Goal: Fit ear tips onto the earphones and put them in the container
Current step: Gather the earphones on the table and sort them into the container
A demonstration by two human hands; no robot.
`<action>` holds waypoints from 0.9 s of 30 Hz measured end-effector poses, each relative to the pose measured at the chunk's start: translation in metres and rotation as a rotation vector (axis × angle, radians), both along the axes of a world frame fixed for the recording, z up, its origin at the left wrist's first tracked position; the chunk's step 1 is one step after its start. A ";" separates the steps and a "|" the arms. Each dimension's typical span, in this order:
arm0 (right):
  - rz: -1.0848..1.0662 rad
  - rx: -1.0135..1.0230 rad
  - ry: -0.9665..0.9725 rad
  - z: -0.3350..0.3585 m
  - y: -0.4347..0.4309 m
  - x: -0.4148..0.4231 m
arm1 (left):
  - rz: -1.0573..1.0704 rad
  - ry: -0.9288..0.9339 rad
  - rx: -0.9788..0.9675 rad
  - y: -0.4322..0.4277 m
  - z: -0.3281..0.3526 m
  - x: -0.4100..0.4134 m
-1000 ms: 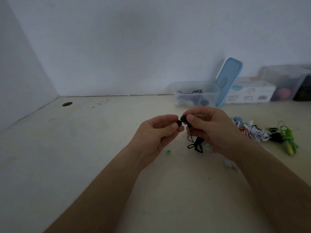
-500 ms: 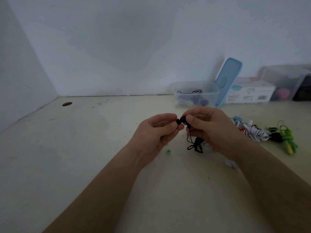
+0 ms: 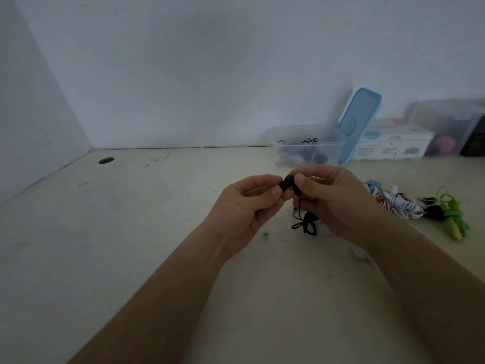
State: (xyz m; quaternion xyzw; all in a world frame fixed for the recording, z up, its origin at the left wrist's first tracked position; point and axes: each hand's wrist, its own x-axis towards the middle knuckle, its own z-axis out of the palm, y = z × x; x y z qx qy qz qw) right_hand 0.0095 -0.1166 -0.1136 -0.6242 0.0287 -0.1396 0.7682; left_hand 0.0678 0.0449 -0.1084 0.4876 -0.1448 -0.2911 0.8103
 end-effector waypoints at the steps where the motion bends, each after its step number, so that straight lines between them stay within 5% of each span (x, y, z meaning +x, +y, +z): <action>1: 0.003 0.001 -0.001 0.000 0.000 0.000 | 0.001 0.002 -0.005 0.000 0.000 0.000; 27: -0.047 -0.044 -0.023 -0.002 0.003 0.000 | 0.047 0.000 0.014 -0.002 -0.002 -0.001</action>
